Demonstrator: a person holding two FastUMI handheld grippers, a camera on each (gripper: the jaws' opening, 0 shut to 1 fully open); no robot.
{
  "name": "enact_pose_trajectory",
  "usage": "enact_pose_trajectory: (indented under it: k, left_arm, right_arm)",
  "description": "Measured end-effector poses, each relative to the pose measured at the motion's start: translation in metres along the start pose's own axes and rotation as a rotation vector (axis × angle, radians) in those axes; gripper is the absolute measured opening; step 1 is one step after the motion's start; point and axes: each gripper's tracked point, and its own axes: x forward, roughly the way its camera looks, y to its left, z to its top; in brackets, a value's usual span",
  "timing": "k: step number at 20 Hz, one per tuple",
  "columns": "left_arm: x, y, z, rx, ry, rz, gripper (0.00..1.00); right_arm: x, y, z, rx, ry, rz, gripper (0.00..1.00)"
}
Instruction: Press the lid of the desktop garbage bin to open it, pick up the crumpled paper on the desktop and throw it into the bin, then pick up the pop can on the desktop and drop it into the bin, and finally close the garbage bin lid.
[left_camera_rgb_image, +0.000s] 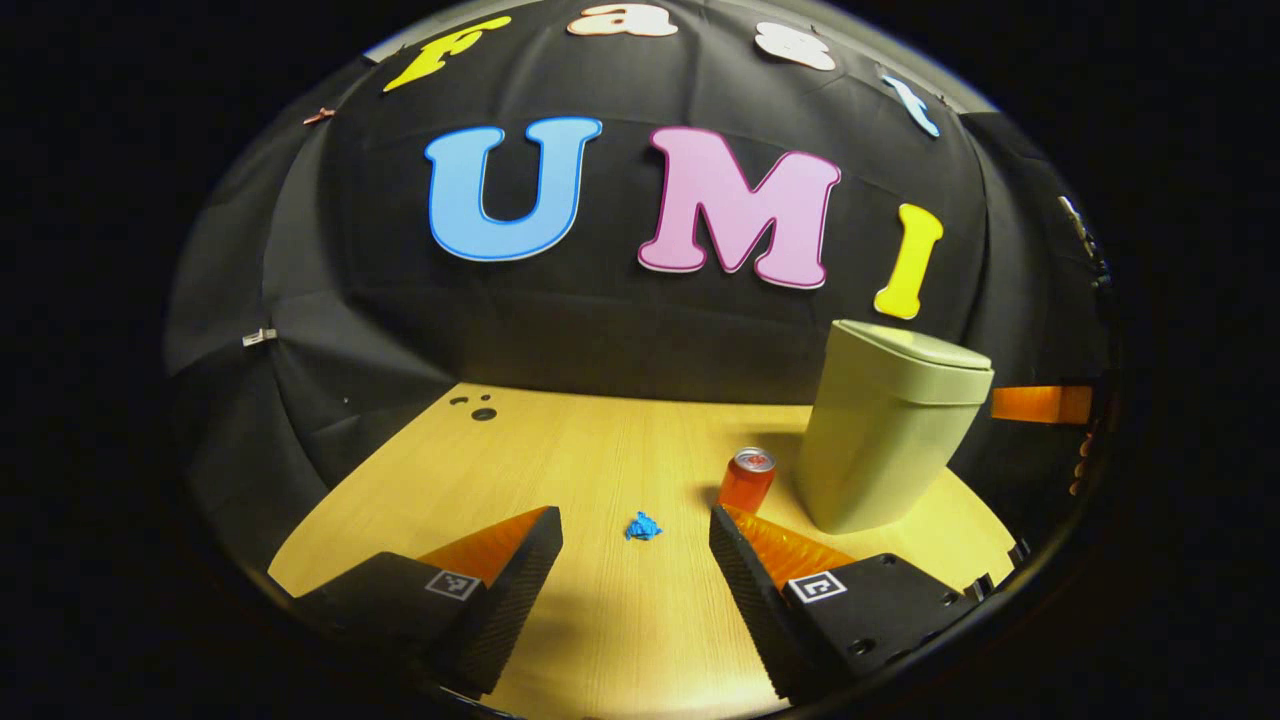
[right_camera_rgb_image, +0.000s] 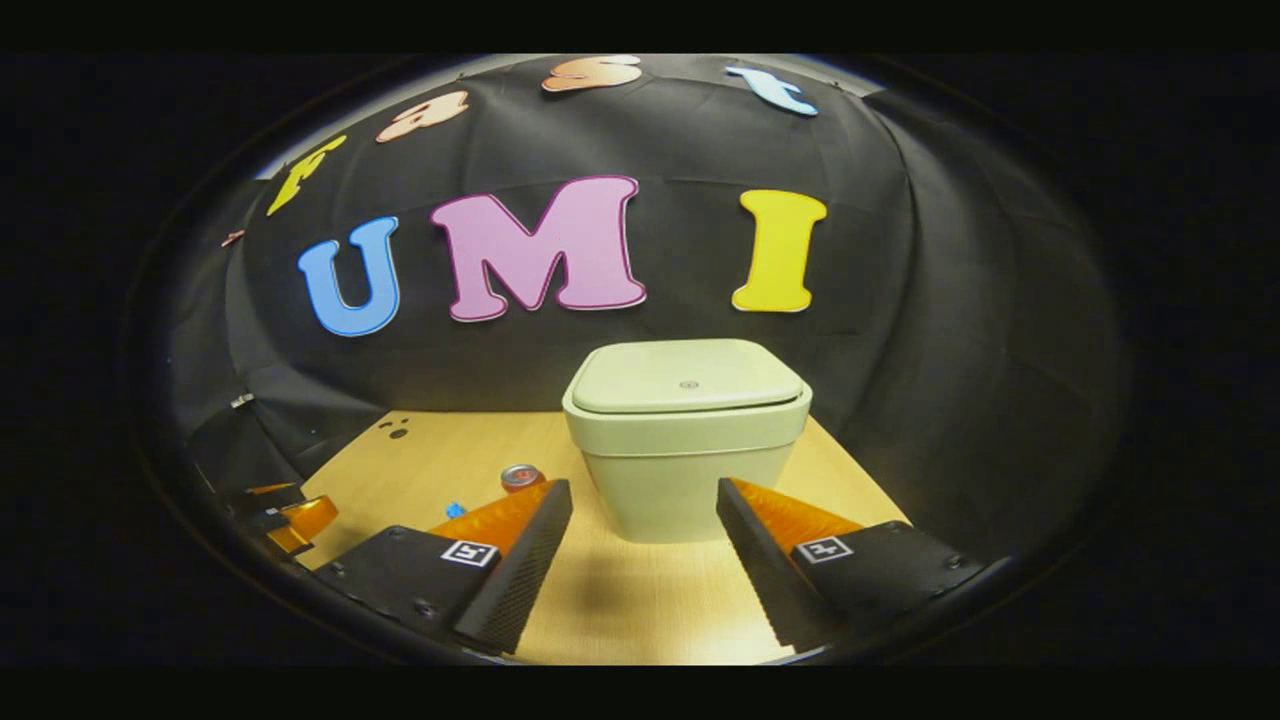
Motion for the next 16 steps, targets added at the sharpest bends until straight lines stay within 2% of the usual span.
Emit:
enact_pose_trajectory:
  k: [3, 9, 16]
  left_arm:
    - [0.027, 0.002, -0.017, 0.01, 0.051, 0.025, 0.96]
    - [0.09, -0.004, -0.053, 0.039, 0.161, 0.002, 0.96]
    - [0.173, -0.013, -0.089, 0.048, 0.262, -0.009, 0.96]
  right_arm:
    - [0.002, -0.011, -0.015, 0.003, 0.039, 0.004, 0.99]
    - [0.013, -0.039, -0.041, 0.034, 0.12, -0.011, 0.98]
    - [0.028, -0.07, -0.055, 0.004, 0.177, -0.035, 0.98]
